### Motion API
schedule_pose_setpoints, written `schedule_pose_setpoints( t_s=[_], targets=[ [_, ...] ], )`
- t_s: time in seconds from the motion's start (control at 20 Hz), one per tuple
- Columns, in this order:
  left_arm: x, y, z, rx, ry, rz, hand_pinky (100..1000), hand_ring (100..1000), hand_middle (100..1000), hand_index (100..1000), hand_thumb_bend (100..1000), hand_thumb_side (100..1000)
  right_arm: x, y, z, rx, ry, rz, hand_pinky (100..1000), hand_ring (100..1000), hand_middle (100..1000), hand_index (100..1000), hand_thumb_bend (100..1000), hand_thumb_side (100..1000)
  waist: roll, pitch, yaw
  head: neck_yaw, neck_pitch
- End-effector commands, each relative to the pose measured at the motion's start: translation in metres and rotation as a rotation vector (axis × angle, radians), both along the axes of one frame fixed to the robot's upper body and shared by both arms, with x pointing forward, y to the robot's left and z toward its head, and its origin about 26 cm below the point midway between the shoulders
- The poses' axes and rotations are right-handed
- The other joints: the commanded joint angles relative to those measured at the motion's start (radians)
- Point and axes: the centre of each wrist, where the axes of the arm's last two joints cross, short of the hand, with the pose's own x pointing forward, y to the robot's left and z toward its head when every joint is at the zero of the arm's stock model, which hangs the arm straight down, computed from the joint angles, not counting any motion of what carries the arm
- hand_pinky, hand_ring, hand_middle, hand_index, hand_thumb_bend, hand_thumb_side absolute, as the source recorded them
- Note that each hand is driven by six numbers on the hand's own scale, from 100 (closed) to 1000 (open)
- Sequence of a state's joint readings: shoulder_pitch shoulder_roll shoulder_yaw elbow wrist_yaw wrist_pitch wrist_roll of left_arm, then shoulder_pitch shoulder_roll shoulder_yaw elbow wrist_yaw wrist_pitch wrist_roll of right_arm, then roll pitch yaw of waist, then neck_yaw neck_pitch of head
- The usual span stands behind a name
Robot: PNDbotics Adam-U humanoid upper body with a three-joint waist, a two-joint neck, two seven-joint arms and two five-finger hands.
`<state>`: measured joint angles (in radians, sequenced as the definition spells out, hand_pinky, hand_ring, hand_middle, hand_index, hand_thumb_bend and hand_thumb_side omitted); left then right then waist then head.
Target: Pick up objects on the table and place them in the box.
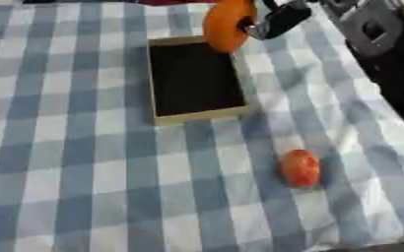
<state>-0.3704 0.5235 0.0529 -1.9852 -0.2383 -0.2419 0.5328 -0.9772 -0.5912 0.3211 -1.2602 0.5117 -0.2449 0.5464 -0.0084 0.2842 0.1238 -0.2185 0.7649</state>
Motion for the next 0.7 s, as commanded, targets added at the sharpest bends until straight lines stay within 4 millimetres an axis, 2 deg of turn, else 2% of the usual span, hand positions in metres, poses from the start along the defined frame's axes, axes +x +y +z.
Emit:
schedule_pose_setpoints(
  t_s=[0.05, 0.45, 0.6, 0.7],
  targets=[
    [-0.002, -0.001, 0.008, 0.014, -0.028, -0.009, 844, 838, 737, 831, 138, 726, 0.006, 0.004, 0.006, -0.018, -0.019, 0.000, 272, 535, 498, 622, 100, 100, 0.003, -0.017, 0.003, -0.006, 0.005],
    [-0.002, -0.002, 0.009, 0.008, -0.031, -0.016, 844, 838, 736, 831, 139, 726, 0.025, 0.008, -0.020, -0.060, 0.050, -0.028, 332, 556, 517, 638, 100, 100, 0.006, -0.015, 0.011, -0.012, 0.005],
    [-0.002, -0.002, 0.009, 0.006, -0.031, -0.018, 844, 838, 736, 831, 137, 728, 0.029, 0.008, -0.030, -0.078, 0.067, -0.028, 413, 596, 557, 677, 100, 100, 0.008, -0.014, 0.012, -0.014, 0.005],
    [-0.002, -0.003, 0.009, 0.004, -0.030, -0.019, 844, 838, 736, 831, 136, 728, 0.031, 0.009, -0.034, -0.103, 0.069, -0.014, 477, 631, 592, 711, 218, 100, 0.009, -0.013, 0.012, -0.015, 0.005]
  ],
)
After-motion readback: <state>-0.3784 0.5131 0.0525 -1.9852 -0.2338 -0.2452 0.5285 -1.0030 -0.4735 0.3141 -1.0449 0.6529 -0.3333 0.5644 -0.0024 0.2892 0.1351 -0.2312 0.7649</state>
